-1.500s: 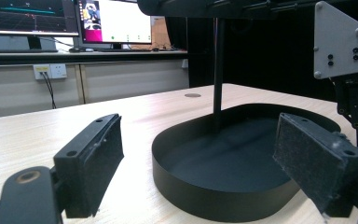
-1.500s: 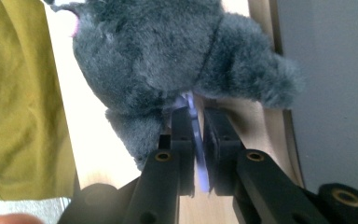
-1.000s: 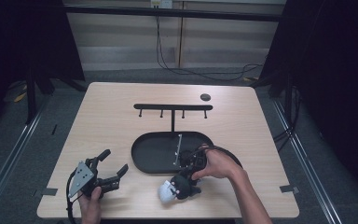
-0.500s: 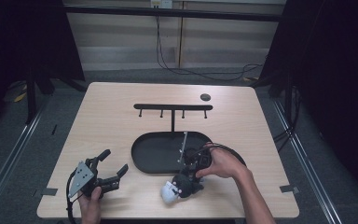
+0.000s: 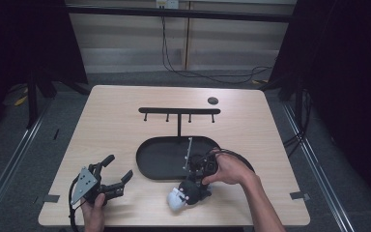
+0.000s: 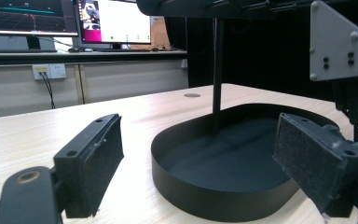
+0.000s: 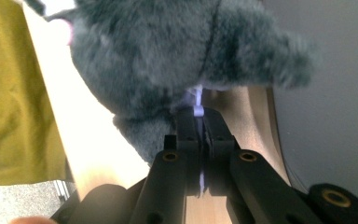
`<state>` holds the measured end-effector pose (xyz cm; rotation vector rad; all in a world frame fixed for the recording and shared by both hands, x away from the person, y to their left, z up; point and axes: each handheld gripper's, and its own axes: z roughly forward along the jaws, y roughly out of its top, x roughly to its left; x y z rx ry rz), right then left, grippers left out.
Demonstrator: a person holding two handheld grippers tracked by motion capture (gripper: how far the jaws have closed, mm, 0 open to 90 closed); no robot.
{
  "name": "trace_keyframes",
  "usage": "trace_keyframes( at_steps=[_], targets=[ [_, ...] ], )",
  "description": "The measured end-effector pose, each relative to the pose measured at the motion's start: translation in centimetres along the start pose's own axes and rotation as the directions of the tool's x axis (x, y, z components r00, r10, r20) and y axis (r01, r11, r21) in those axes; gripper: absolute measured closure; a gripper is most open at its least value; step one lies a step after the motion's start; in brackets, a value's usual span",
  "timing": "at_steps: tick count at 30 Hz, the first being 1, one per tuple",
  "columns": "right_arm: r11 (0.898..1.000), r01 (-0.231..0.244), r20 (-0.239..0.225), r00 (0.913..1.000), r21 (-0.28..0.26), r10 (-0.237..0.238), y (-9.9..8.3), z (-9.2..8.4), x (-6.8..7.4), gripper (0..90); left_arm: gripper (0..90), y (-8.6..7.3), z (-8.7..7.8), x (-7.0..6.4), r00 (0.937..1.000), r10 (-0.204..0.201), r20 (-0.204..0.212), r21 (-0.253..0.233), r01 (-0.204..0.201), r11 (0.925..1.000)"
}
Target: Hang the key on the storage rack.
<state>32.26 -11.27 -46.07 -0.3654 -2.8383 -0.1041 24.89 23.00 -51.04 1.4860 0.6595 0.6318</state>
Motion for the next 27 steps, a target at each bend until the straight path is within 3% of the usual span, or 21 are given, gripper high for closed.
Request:
trace_keyframes(
  at_steps=[8,27],
  targets=[
    [0.999,0.016,0.047,0.9988,-0.029,-0.014,1.0,-2.7,0.9,87.2,15.3,0.0,0.0,0.0,1.0000,-0.001,0.000,0.000,0.001,1.0000],
    [1.000,0.021,0.060,0.9980,-0.010,-0.020,3.0,-7.1,2.5,87.2,15.3,0.0,0.0,0.0,1.0000,-0.001,0.000,0.000,0.001,1.0000]
  ],
)
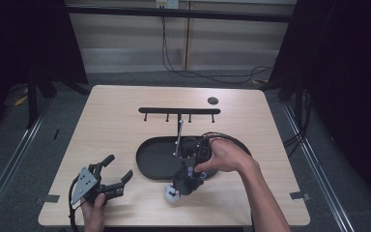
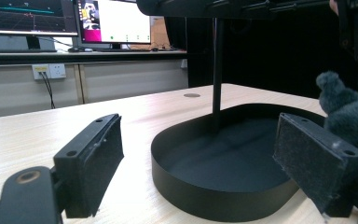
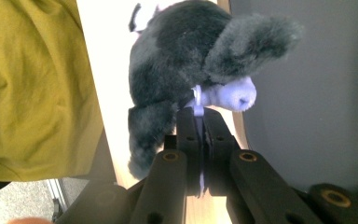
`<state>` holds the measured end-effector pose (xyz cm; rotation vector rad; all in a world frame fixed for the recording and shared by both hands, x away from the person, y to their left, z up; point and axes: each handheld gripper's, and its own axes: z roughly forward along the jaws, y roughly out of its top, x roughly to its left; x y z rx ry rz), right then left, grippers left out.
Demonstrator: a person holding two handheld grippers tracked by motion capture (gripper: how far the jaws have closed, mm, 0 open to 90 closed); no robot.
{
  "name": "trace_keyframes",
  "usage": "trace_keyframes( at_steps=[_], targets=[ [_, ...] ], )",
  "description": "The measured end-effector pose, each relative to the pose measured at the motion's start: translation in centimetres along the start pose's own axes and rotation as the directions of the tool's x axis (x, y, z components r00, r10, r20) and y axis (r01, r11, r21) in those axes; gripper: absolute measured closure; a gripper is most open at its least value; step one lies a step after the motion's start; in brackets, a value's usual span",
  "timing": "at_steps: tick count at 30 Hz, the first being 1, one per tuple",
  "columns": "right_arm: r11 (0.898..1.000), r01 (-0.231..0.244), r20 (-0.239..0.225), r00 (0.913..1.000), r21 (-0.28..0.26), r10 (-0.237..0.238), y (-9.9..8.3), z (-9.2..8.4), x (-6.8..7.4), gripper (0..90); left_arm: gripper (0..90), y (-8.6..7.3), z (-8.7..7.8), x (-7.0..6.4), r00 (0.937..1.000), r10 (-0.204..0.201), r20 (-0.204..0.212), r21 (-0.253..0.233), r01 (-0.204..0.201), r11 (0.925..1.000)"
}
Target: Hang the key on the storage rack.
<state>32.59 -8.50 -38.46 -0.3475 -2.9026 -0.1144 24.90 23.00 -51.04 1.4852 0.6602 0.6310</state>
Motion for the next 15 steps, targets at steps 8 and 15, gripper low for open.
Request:
trace_keyframes(
  at_steps=[8,15],
  targets=[
    [1.000,0.017,0.012,0.9998,0.010,-0.017,0.9,-1.6,0.2,87.2,15.3,0.0,0.0,0.0,1.0000,0.001,0.001,0.001,-0.001,1.0000],
    [0.999,0.032,0.029,0.9991,0.003,-0.033,1.8,-2.9,0.1,87.2,15.4,0.0,0.0,0.0,1.0000,0.001,0.001,0.000,-0.001,1.0000]
  ],
)
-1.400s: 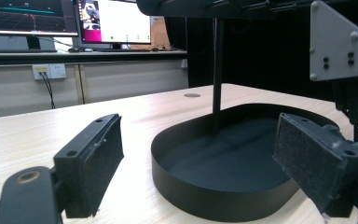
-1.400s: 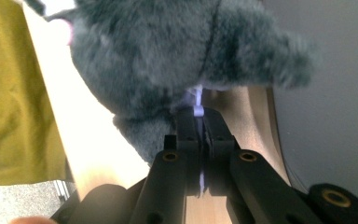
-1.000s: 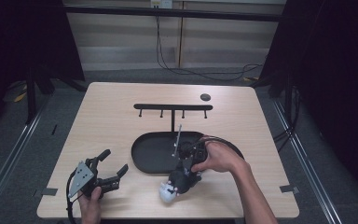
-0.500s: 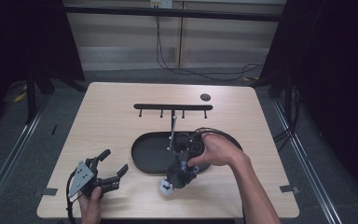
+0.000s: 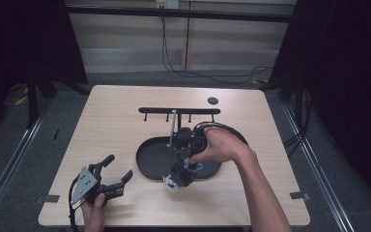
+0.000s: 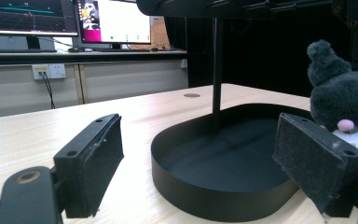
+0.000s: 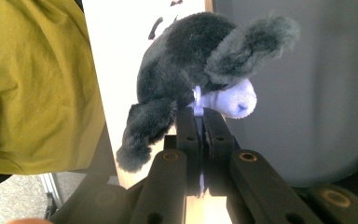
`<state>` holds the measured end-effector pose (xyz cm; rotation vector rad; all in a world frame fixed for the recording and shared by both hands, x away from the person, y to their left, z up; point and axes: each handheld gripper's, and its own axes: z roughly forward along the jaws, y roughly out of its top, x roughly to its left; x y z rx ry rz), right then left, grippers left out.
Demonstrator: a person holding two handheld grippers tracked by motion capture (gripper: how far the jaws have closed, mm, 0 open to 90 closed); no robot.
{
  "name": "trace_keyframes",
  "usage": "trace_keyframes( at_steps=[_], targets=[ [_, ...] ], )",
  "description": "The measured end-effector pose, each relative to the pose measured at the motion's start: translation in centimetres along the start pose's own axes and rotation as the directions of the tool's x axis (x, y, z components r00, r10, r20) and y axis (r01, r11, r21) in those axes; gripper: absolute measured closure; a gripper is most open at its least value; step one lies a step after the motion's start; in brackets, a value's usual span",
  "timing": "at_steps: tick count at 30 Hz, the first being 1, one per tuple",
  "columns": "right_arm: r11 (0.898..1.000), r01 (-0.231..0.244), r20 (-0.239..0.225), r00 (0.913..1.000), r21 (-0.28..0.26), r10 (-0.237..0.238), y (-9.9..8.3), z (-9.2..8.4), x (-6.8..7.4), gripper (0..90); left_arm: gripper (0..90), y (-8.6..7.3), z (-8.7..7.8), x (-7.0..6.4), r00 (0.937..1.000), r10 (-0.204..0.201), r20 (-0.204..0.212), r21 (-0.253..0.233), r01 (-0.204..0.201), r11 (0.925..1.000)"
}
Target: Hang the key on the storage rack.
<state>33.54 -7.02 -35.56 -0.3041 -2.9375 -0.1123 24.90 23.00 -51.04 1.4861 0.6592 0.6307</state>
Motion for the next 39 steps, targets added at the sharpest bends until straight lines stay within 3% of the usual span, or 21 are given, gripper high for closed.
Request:
trace_keyframes(
  at_steps=[6,18,28,39],
  targets=[
    [1.000,0.016,0.037,0.9992,0.011,-0.016,0.7,-0.9,-0.2,87.2,15.3,0.0,0.0,0.0,1.0000,0.000,0.000,0.000,0.000,1.0000],
    [1.000,0.028,0.060,0.9978,0.002,-0.028,1.7,-2.8,-1.0,87.2,15.4,0.0,0.0,0.0,1.0000,0.000,0.000,0.000,0.000,1.0000],
    [1.000,0.028,0.059,0.9979,-0.003,-0.027,2.5,-3.6,-2.3,87.3,15.4,0.0,0.0,0.0,1.0000,0.000,0.000,-0.001,0.000,1.0000],
    [1.000,0.001,0.051,0.9987,0.027,-0.003,3.3,-4.1,-4.2,87.3,15.2,0.0,0.0,0.0,1.0000,0.000,-0.001,-0.003,0.000,1.0000]
  ],
)
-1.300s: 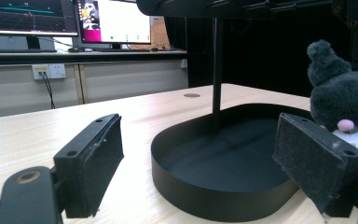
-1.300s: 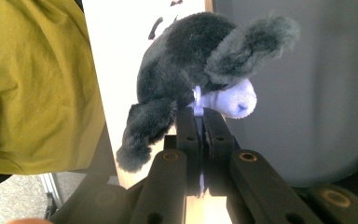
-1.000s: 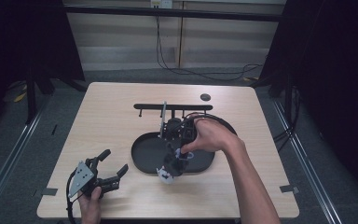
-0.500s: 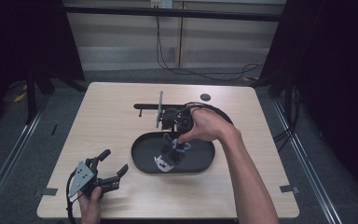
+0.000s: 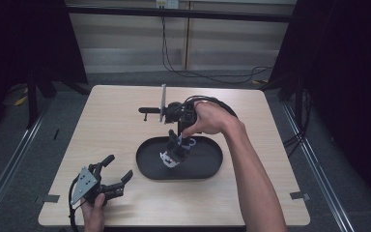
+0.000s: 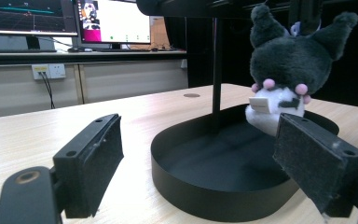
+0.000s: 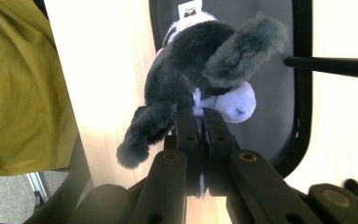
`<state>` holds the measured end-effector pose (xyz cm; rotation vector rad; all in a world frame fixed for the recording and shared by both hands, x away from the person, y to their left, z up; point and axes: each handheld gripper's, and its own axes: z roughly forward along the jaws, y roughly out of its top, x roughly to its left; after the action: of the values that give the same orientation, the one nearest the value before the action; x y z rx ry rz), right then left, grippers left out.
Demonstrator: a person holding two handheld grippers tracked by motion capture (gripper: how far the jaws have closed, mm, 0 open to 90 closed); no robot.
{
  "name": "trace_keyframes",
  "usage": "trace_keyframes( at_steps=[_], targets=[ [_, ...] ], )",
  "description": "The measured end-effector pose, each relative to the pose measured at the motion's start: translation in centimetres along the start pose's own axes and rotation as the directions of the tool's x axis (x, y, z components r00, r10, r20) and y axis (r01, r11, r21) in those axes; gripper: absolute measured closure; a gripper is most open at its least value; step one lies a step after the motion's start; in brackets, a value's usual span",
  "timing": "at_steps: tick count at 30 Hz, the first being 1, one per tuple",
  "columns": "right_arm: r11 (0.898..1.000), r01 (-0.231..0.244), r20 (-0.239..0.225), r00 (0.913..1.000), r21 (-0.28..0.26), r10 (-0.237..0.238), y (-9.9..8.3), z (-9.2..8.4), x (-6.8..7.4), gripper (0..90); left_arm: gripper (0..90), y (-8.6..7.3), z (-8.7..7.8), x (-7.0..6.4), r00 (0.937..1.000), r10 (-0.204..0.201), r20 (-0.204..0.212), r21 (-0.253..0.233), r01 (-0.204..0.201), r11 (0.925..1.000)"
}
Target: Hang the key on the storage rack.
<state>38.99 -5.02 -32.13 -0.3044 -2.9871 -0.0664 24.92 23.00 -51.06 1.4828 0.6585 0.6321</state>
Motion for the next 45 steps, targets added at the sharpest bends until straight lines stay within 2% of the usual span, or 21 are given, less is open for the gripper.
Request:
trace_keyframes(
  at_steps=[6,7,13,22,32,35,40,45],
  targets=[
    [1.000,0.009,0.022,0.9997,0.012,-0.009,0.5,-0.3,-0.4,87.2,15.2,0.0,0.0,0.0,1.0000,0.003,0.001,0.003,-0.003,1.0000],
    [1.000,0.012,0.022,0.9997,-0.002,-0.012,0.6,-0.2,-0.4,87.2,15.2,0.0,0.0,0.0,1.0000,-0.003,0.000,-0.001,0.003,1.0000],
    [1.000,0.013,0.021,0.9997,-0.001,-0.013,1.0,-0.8,-1.2,87.3,15.2,0.0,0.0,0.0,1.0000,-0.003,0.001,-0.001,0.003,1.0000],
    [1.000,-0.014,0.033,0.9994,0.010,0.014,1.3,-1.5,-2.4,87.2,15.2,0.0,0.0,0.0,1.0000,0.001,0.002,0.000,-0.001,1.0000],
    [1.000,-0.021,0.032,0.9993,0.015,0.020,1.7,-1.9,-3.5,87.3,15.3,0.0,0.0,0.0,0.9999,0.006,-0.014,0.001,-0.006,1.0000],
    [0.999,-0.028,0.036,0.9990,0.037,0.027,1.8,-1.7,-3.7,87.2,15.3,0.0,0.0,0.0,0.9997,0.007,-0.024,0.002,-0.007,1.0000],
    [0.999,-0.031,0.040,0.9988,0.023,0.030,1.7,-2.2,-3.8,87.2,15.3,0.0,0.0,0.0,0.9998,0.007,-0.021,0.002,-0.007,1.0000],
    [0.998,-0.044,0.033,0.9986,0.034,0.043,1.6,-2.3,-4.4,87.2,15.3,0.0,0.0,0.0,0.9997,0.007,-0.022,0.003,-0.007,1.0000]
  ],
)
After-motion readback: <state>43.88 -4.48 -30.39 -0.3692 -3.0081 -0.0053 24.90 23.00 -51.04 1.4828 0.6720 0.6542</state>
